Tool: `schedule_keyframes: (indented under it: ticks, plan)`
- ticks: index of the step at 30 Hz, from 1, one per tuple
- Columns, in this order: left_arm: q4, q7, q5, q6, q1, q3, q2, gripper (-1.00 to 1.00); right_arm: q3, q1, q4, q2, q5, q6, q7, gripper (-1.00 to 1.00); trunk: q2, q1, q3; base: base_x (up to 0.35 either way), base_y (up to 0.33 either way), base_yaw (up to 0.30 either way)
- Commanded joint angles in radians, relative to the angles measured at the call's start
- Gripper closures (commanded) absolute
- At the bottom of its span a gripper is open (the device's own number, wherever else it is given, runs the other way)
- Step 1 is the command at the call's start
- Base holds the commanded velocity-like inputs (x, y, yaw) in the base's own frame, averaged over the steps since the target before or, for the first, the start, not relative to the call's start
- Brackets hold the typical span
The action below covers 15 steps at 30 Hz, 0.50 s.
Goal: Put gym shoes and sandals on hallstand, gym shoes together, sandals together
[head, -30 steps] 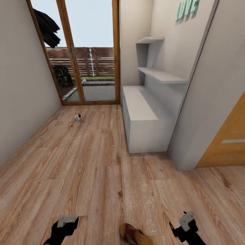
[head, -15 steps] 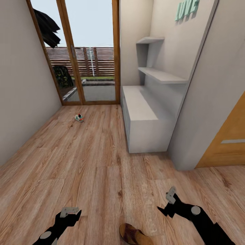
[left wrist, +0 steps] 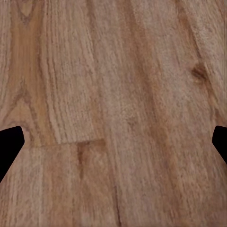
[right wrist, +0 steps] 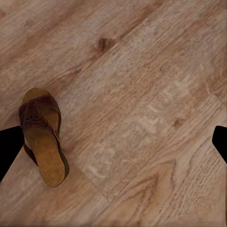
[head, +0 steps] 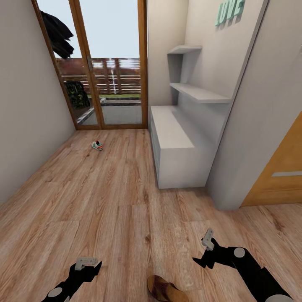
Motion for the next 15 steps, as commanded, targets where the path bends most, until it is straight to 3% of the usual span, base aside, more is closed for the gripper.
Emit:
schedule_keyframes:
  ticks: [1,10,15]
  plan:
    - [0.000,-0.008,0.002,-0.002,0.000,0.005,0.000,-1.00,0.000,0.000,-0.001,0.000,0.012,-0.002,0.003,-1.00,0.000,0.000,-0.001,0.000,0.000,-0.024]
    - [-0.002,-0.007,0.004,0.002,0.000,0.005,-0.001,-1.00,0.000,-0.001,-0.001,0.001,0.033,-0.002,0.004,-1.00,0.000,0.000,-0.001,0.008,0.000,-0.005]
    - [-0.002,-0.007,0.003,0.001,0.000,0.006,-0.001,-1.00,0.000,-0.001,0.000,0.001,0.034,-0.002,0.004,-1.00,0.000,0.000,-0.001,0.167,0.000,0.000]
